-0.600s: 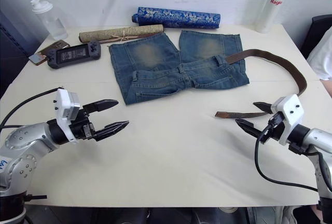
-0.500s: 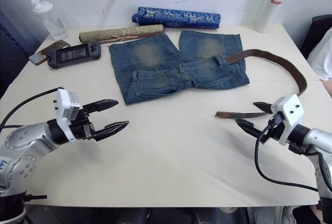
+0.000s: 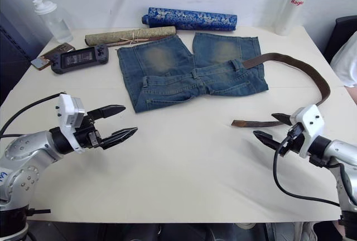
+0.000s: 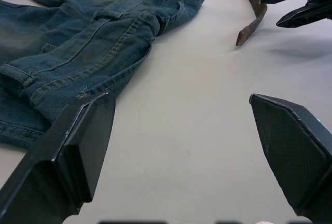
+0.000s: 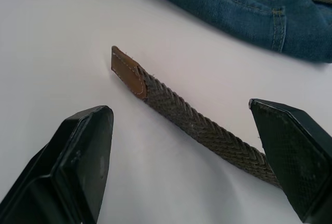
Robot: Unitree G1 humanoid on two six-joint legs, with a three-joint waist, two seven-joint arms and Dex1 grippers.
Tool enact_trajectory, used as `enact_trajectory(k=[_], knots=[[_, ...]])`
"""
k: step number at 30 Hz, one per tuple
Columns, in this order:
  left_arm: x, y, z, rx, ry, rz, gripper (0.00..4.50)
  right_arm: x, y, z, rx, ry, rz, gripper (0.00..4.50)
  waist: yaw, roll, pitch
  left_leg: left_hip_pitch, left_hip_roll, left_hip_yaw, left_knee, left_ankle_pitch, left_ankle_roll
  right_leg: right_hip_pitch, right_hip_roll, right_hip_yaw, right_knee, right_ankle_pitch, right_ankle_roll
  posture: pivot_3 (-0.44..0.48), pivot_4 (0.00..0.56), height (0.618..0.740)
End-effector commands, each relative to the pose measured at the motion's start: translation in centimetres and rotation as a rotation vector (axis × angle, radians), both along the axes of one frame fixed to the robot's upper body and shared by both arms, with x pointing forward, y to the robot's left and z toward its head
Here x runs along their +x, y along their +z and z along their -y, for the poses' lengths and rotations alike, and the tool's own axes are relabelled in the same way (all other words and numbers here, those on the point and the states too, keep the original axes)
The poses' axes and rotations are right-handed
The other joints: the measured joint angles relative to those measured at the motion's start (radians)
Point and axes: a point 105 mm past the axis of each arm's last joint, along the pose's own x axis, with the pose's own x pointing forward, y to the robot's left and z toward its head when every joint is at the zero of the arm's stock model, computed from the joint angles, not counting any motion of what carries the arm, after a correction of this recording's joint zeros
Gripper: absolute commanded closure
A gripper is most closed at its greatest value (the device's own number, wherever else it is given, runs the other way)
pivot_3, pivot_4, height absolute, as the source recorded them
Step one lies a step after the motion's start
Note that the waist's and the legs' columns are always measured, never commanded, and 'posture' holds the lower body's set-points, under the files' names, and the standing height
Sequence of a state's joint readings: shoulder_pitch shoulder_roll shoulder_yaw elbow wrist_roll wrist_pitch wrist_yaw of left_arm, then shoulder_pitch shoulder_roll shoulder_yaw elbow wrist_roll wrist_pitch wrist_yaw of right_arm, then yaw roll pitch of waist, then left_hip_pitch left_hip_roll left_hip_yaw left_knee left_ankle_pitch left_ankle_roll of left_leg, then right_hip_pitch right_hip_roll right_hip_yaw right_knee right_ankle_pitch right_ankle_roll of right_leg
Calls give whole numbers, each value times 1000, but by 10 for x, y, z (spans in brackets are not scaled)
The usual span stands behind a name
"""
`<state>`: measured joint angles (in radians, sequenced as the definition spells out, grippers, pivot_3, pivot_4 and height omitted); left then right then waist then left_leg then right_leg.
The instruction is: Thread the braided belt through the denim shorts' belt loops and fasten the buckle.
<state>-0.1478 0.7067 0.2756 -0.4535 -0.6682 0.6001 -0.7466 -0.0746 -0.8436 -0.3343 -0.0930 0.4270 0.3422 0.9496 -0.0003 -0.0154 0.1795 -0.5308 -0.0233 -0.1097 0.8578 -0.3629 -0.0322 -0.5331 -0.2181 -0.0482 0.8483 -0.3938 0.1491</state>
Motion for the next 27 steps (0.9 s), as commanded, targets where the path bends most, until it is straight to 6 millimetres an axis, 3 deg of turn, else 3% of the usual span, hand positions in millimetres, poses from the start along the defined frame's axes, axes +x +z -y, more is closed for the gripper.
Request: enact_trajectory(k=[1,13,18,27], knots=[[-3,3,1,34,-28,32,0,6,15,-2,-101,64,27,41,-2,0,0,0,0,0,0,0,0,0,0,0,0,0,0,0,150,637],[-19,-8,22,101,-202,-7,0,42,10,-11,-445,243,-172,41,-3,2,1,0,0,2,0,0,-1,0,-1,1,-3,0,0,0,150,637],[-22,-9,25,94,-202,-15,0,41,-1,5,-567,264,-326,41,1,2,1,-1,-1,2,0,-1,-2,0,-1,1,-4,1,2,0,150,637],[-25,-9,24,86,-174,-23,0,42,2,38,-633,157,-399,41,2,2,1,-2,-2,2,0,1,-14,2,-2,3,-9,2,2,0,150,637]])
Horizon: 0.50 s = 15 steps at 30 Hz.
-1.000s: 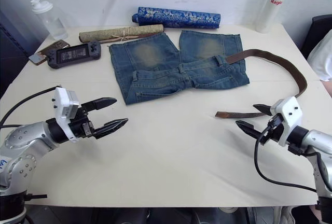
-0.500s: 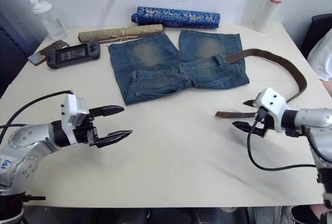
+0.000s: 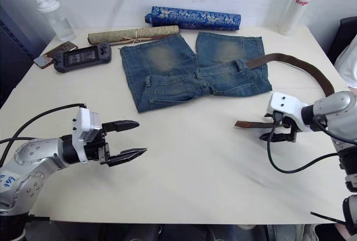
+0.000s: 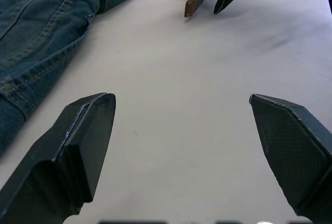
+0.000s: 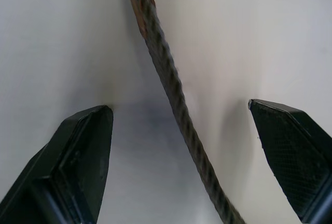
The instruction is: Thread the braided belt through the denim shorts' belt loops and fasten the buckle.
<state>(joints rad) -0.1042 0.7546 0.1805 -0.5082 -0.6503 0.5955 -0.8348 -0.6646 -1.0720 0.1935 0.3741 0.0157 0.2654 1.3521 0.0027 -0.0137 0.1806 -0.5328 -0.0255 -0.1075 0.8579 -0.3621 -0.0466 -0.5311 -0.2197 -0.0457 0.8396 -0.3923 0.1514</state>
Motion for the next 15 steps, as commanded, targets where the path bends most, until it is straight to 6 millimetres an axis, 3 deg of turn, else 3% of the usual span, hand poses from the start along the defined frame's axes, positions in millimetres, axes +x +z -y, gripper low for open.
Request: enact_trajectory(k=[1,5,8,15], knots=[[-5,11,2,-10,-11,45,0,-2,-4,23,-80,-75,-28,41,-2,0,0,0,0,0,0,0,0,0,0,0,0,0,0,0,150,637],[-4,11,2,-11,-10,45,0,0,-7,26,-100,-98,-35,41,-3,0,0,0,0,1,0,0,-1,0,0,1,-1,1,2,0,150,637],[-3,11,3,-14,-11,45,0,-1,-5,22,-69,-90,-52,778,-3,0,0,0,0,1,0,0,-1,0,0,1,-1,1,3,0,150,637],[-1,12,3,-13,-12,48,0,-8,1,3,-1,0,-74,4127,-5,0,0,0,0,1,0,0,-1,0,0,2,-1,5,10,0,150,637]])
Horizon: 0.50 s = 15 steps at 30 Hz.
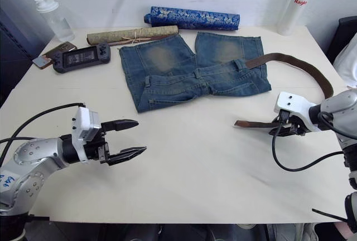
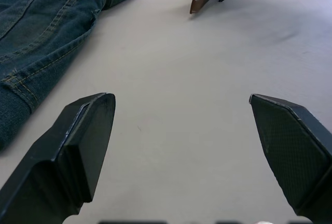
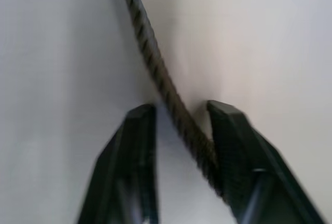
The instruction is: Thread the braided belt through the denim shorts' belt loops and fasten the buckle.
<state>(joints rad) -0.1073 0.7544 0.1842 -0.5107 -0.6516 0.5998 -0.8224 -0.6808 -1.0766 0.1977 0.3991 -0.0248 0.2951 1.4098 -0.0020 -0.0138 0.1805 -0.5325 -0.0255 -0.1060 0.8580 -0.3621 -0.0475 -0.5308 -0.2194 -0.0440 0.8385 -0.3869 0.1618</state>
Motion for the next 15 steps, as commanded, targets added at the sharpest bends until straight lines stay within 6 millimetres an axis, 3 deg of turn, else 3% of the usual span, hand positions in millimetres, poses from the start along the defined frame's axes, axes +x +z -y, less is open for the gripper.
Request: enact_trajectory(k=[1,6,15], knots=[[-2,11,3,-12,-24,44,0,-8,4,-11,55,53,-26,4488,-1,0,0,0,0,0,0,0,0,0,0,0,0,0,0,0,150,637],[0,12,2,-9,-33,38,0,-21,6,-36,150,134,-68,4488,-3,0,0,0,1,0,-1,0,0,-1,0,0,0,1,3,0,150,637],[13,15,18,78,-222,73,0,-34,27,-145,143,467,76,4488,0,1,1,1,1,0,-1,0,-1,-1,0,0,-1,2,4,0,150,637]])
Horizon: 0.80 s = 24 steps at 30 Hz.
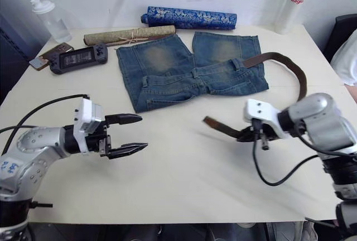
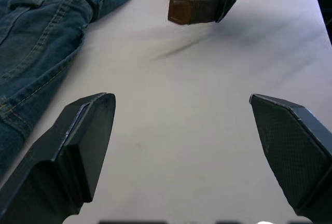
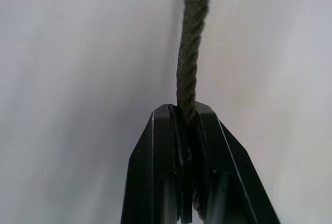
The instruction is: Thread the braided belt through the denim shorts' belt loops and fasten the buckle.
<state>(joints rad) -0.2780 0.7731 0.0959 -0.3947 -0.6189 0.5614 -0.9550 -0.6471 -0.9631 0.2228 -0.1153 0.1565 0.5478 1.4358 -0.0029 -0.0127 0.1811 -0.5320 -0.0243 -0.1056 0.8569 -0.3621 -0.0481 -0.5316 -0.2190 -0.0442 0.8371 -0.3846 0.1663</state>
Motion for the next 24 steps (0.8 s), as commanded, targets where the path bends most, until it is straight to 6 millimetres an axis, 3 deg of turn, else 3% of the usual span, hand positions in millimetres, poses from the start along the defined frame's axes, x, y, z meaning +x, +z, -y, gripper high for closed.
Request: enact_trajectory(k=[1,6,24], knots=[[1,1,10,64,-109,44,0,-10,12,-38,-20,127,97,4488,1,0,0,0,0,0,0,0,0,0,0,0,-1,0,1,0,150,637],[4,-5,26,110,-221,44,0,-20,9,-62,-29,199,115,4488,3,0,0,-2,-2,-1,-1,1,-5,0,0,1,-4,2,3,0,150,637],[13,-11,46,50,-255,-1,0,-28,3,-69,-7,214,101,4488,0,0,0,-1,-3,0,-1,1,-5,0,0,3,-4,3,6,0,150,637]])
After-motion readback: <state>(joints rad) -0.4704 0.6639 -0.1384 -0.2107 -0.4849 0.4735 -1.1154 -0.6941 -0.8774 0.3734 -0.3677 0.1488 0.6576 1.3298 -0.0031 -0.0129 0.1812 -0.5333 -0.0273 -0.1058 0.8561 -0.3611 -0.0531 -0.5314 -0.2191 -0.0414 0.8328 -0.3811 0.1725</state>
